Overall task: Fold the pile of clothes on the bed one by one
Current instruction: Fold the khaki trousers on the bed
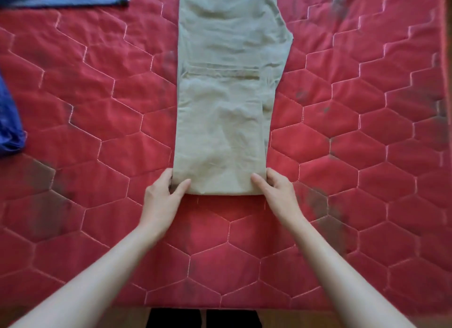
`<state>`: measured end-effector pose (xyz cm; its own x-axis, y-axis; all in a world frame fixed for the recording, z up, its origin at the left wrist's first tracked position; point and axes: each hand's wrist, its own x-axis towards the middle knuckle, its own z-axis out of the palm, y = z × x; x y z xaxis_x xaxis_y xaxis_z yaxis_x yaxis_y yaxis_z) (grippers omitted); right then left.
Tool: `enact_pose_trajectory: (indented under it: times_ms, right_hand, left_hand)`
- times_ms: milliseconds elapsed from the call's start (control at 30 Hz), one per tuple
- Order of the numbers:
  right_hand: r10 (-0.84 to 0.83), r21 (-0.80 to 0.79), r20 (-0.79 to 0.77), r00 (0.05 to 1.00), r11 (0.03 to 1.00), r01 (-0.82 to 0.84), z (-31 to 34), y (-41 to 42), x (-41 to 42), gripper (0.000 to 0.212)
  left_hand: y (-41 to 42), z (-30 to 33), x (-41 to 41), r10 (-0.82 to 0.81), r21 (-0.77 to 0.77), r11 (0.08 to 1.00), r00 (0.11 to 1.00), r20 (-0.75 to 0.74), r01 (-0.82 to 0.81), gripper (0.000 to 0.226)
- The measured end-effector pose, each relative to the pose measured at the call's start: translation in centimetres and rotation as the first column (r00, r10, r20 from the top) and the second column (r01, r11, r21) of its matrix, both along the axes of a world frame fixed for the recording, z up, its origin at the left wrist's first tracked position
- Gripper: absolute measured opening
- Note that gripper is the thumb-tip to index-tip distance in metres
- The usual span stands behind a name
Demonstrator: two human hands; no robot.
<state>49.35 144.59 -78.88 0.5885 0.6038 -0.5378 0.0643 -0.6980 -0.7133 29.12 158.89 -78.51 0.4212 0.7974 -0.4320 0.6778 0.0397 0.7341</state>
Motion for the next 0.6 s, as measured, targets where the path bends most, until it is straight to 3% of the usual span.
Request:
enact_pose_trajectory:
  times_ms: [167,300,400,600]
  right_hand:
    - [0.01,-0.111,-0.157,0.988,0.993,-0.028,1.3,-8.6,-6.4,0.012]
    - [0.025,-0.172,-0.186,0.982,0.983,-0.058,2.3,-12.3,-8.5,0.009]
    - [-0.081,-0.144,-0.14,0.987,0.988,0.06,2.5,-10.7,-7.9,0.009]
    - [-0.161,-0.088,0.032,0.986,0.983,0.163,1.7,-2.8,-4.8,0.022]
  left_hand:
    - [-7.9,1.8,-7.4,-0.016,-0.251,0.968,0.995,-0.098,-0.009,0.006]
    - [-10.8,2.9,-9.7,-0.011,-0.335,0.941,0.988,-0.155,-0.042,0.015]
    - [-9.1,2.6,-7.9,0.102,-0.347,0.927,0.987,-0.122,-0.138,0.005]
    - [-1.9,0.6,-1.2,0.294,-0.306,0.908,0.956,-0.019,-0.286,0.014]
